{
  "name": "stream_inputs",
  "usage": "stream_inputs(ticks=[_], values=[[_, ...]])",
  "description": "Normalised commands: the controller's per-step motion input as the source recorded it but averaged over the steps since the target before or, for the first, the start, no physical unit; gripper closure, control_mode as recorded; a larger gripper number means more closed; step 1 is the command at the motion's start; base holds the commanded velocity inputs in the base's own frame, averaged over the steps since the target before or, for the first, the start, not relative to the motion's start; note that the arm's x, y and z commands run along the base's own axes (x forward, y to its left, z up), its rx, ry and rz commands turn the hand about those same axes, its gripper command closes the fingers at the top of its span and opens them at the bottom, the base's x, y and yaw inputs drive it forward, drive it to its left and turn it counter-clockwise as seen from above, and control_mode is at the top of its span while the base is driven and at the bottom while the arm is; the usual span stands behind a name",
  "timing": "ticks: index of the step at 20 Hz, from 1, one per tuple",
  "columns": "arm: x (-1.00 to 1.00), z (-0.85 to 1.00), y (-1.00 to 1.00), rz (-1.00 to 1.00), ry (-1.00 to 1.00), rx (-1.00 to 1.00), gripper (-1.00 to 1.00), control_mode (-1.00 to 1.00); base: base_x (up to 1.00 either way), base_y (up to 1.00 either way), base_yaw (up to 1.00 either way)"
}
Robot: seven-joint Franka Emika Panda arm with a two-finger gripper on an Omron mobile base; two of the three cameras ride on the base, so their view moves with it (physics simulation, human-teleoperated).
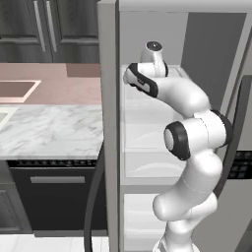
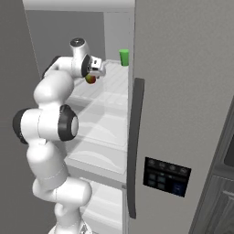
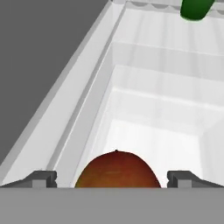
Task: Pick the pear and mango from the fridge and place them on the plate next to the blender to make a fruit smoothie.
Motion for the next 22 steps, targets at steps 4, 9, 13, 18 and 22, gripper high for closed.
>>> stream_inputs(ticks=[4,9,13,18,22], values=[[-0.02,-0.61,0.0,-0.03,0.04,0.0,1.0,-1.0,0.0,0.0,0.0],[-0.28,-0.72,-0.15,-0.06,0.04,0.0,1.0,-1.0,0.0,0.0,0.0],[0.02,-0.28,-0.03,-0.01,0.0,0.0,1.0,-1.0,0.0,0.0,0.0],[-0.23,-0.01,0.0,0.0,-0.11,0.0,1.0,-1.0,0.0,0.0,0.0],[-0.94,0.0,-0.06,0.0,-0.31,0.0,1.0,-1.0,0.0,0.0,0.0]])
